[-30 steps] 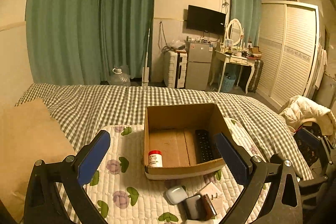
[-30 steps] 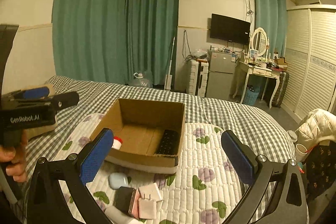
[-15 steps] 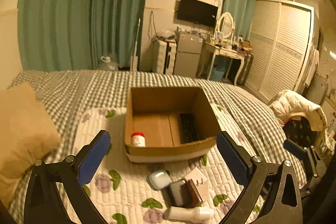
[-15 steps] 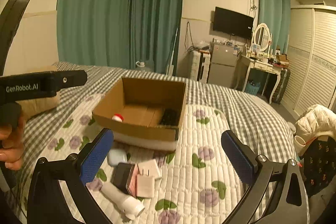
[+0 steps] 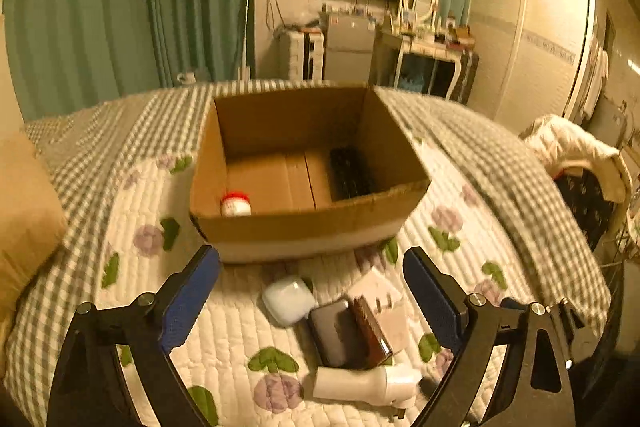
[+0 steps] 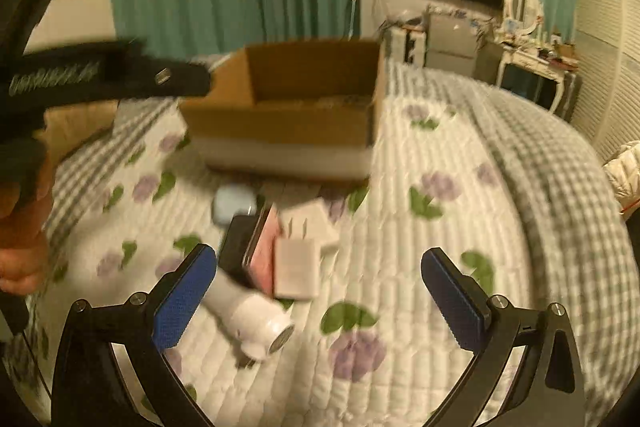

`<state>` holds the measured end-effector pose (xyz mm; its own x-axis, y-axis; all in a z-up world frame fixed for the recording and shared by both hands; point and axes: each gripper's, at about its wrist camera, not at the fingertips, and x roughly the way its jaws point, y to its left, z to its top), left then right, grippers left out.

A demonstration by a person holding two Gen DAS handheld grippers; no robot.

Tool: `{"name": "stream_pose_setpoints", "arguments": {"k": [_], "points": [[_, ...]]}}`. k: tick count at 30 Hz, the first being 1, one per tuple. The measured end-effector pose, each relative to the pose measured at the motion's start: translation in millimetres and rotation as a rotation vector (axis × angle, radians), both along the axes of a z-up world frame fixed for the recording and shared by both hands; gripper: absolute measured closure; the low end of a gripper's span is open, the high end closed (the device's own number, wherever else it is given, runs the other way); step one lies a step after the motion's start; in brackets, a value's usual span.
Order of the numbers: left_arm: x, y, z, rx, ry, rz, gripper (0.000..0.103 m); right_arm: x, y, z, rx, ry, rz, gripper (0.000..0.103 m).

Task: Organize rigid objects
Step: 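Grasp the pink card case with left tool while right tool grasps the white cylindrical bottle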

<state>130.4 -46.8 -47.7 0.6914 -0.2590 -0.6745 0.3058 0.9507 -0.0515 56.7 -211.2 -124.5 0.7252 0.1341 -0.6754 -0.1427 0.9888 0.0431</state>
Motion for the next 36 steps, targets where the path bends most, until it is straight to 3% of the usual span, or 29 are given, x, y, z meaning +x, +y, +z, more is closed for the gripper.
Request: {"name": "stream_pose_setpoints", "arguments": {"k": [9,10,15,19,23,30,32,34,36], "points": [[11,1,-37,0.026,0.087,-0.004,0.010,15,21,-56,0.002,0.150,0.098,0.001],[11,2,-39,0.027,0.091,-0.003,0.010,17,22,-59,0.007,0.158,0.109,0.003],[16,4,-48,0.021,0.124,0.001,0.011,18,31,-67,0.031,0.187,0.177,0.040],[15,-5,-54,0.021,0.145,-0.021,0.011,7,38,-71,-0.043,0.210,0.203,0.047],[10,-17,-63,0.017,0.176,-0.051,0.011,-9,14,-68,-0.066,0.217,0.145,0.048],[-2,-43,-80,0.039,0.222,-0.100,0.022,-40,-34,-66,-0.080,0.230,0.051,0.048],[-4,-47,-86,0.050,0.231,-0.104,0.028,-43,-42,-65,-0.076,0.231,0.031,0.048],[-5,-47,-93,0.037,0.248,-0.108,0.045,-44,-45,-65,-0.074,0.231,0.022,0.048],[-7,-44,-98,0.027,0.245,-0.105,0.053,-45,-47,-65,-0.093,0.223,-0.002,0.048]]}}
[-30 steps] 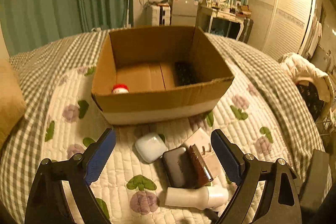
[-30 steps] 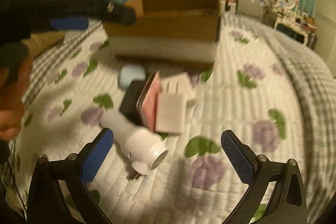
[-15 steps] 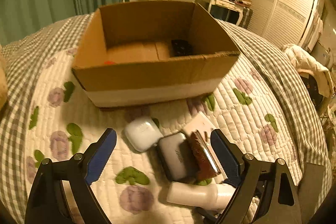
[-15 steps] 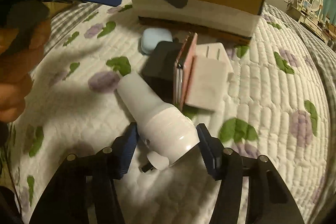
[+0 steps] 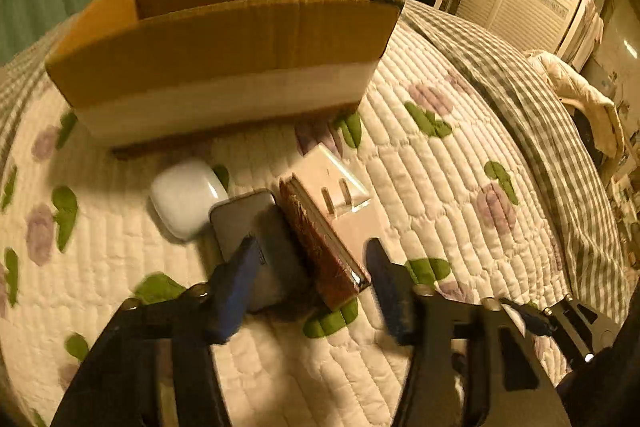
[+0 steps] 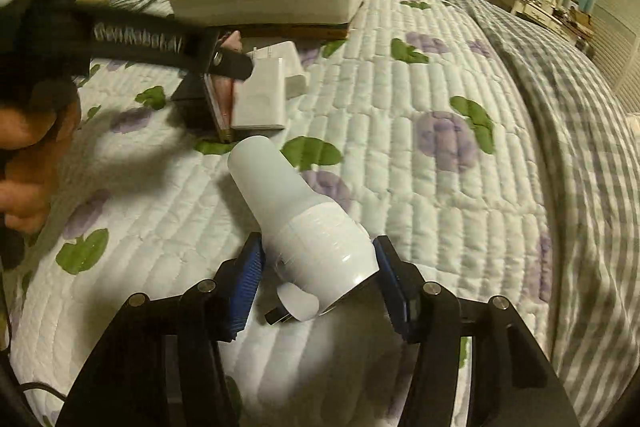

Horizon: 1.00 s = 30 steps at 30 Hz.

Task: Organize rigid objects
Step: 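Grasp the pink card case with left tool while right tool grasps the white cylindrical bottle, then carry card case and white bottle into the box and release both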

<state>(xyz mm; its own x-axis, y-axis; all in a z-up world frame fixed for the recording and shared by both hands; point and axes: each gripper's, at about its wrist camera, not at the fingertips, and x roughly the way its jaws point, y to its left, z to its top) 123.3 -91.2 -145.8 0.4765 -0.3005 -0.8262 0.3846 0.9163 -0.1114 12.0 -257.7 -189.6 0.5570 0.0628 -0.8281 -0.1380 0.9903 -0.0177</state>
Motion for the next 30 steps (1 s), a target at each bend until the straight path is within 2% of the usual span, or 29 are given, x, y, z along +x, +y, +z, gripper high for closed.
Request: {"name": "stream_pose_setpoints", "arguments": {"k": [3,8,11,16,20,24,26,30], "points": [[-6,0,0,-0.001,-0.031,-0.025,0.076,0,0,-1,0.009,-0.010,-0.025,0.048],[-17,4,1,0.005,-0.063,-0.042,0.084,9,4,-6,0.021,-0.007,-0.039,0.048],[-25,15,3,-0.016,-0.073,-0.034,0.092,15,6,-11,0.033,-0.023,-0.041,0.046],[-44,28,10,-0.027,-0.096,-0.058,0.093,14,16,-8,-0.002,-0.031,-0.039,0.050],[-58,32,19,-0.031,-0.135,-0.069,0.093,4,22,-2,0.021,-0.043,-0.047,0.050],[-69,40,30,-0.045,-0.170,-0.070,0.093,-7,24,7,0.039,-0.090,-0.090,0.050],[-76,45,37,-0.028,-0.207,-0.056,0.093,-14,26,16,0.049,-0.124,-0.122,0.050],[-79,59,51,-0.039,-0.248,-0.016,0.093,-24,36,34,0.018,-0.185,-0.131,0.050]]}}
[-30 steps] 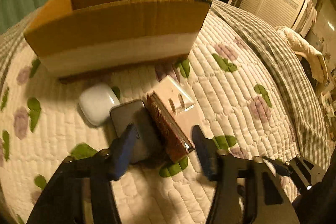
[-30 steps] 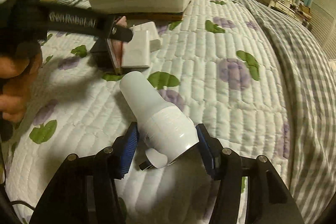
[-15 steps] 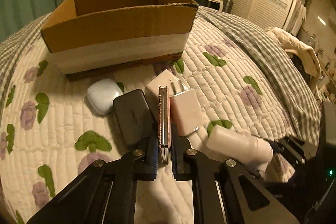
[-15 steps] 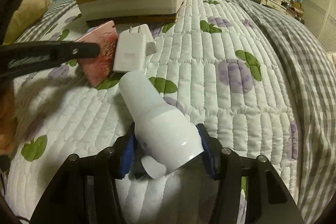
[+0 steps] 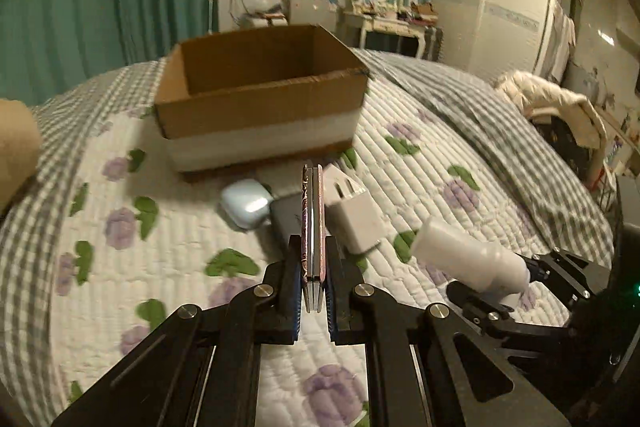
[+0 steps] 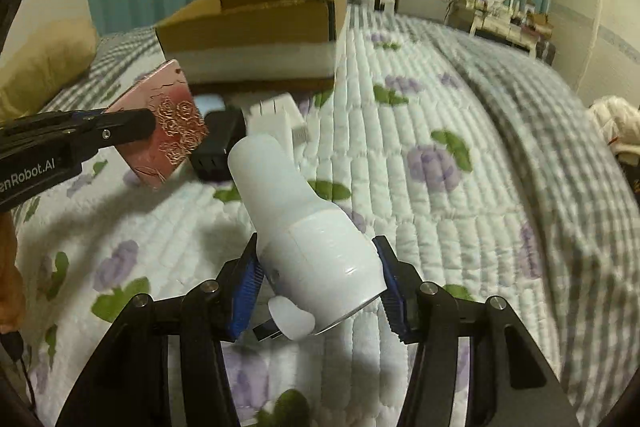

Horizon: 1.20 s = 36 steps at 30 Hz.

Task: Organize rigid objects
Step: 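Carry card case and white bottle into the box and release both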

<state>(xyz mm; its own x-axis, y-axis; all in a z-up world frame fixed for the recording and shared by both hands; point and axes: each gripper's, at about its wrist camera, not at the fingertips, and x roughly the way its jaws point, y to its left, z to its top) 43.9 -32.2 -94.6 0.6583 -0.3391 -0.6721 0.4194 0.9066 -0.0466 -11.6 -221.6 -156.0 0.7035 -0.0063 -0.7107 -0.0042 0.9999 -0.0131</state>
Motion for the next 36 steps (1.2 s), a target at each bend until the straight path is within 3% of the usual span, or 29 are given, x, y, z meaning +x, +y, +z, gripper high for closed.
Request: {"name": "stream_pose_setpoints", "arguments": {"k": [13,27,36], "points": [[-5,46,42,-0.027,-0.092,0.118,0.093,-2,13,62,0.014,-0.135,-0.010,0.050],[32,53,99,-0.080,-0.246,0.169,0.093,51,20,142,0.022,-0.312,0.015,0.050],[77,44,112,-0.099,-0.287,0.151,0.093,101,31,151,-0.044,-0.354,0.011,0.050]]}}
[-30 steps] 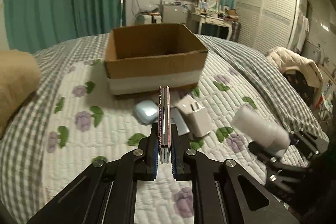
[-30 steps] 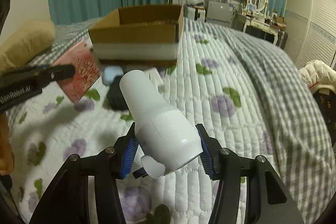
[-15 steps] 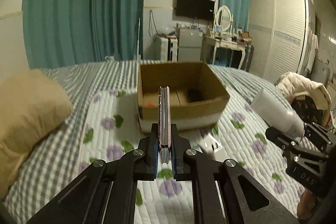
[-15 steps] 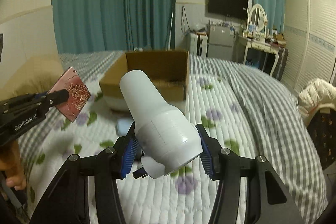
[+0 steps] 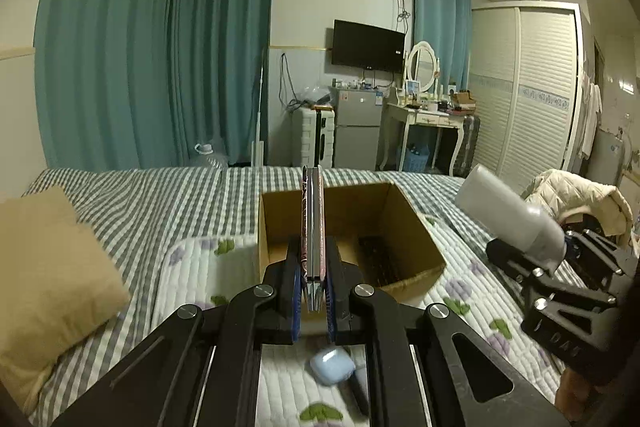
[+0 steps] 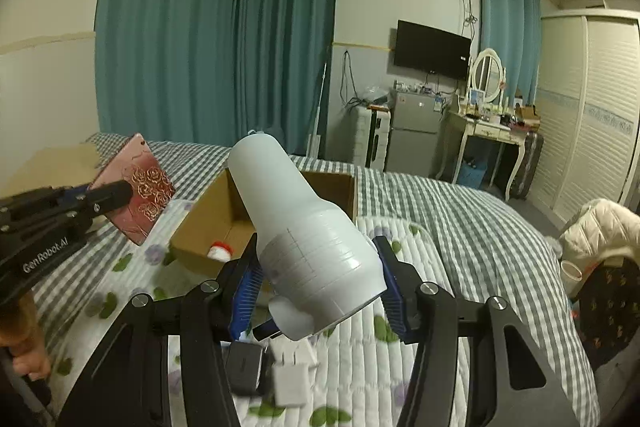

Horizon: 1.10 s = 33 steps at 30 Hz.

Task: Organize rigid objects
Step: 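Carry card case and white bottle into the box and release both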

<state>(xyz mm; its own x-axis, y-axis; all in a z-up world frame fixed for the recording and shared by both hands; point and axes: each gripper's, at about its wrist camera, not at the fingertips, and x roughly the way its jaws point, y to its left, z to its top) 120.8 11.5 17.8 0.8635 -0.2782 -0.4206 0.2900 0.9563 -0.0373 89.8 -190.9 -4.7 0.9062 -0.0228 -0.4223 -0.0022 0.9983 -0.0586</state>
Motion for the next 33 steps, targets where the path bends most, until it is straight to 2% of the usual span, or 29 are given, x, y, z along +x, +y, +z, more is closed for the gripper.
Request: {"name": "stream_pose_setpoints", "arguments": {"k": [6,7,13,17,22,26,33], "points": [[38,-8,-6,-0.003,0.004,-0.006,0.093,36,6,0,-0.018,-0.007,0.005,0.050],[45,-10,-8,-0.001,0.007,-0.005,0.093,52,6,-1,-0.019,-0.005,0.009,0.050],[88,-22,-31,-0.001,0.063,-0.010,0.093,89,11,-8,-0.040,0.007,0.024,0.050],[109,-34,-49,0.026,0.104,-0.032,0.093,124,12,-23,-0.038,0.052,0.027,0.050],[127,-47,-69,0.053,0.141,-0.046,0.093,148,10,-41,-0.025,0.110,0.030,0.050],[140,-52,-82,0.042,0.188,-0.065,0.093,171,5,-63,-0.030,0.185,0.044,0.050],[161,-50,-107,0.077,0.253,-0.015,0.093,186,-2,-85,-0.041,0.265,0.036,0.050]]}}
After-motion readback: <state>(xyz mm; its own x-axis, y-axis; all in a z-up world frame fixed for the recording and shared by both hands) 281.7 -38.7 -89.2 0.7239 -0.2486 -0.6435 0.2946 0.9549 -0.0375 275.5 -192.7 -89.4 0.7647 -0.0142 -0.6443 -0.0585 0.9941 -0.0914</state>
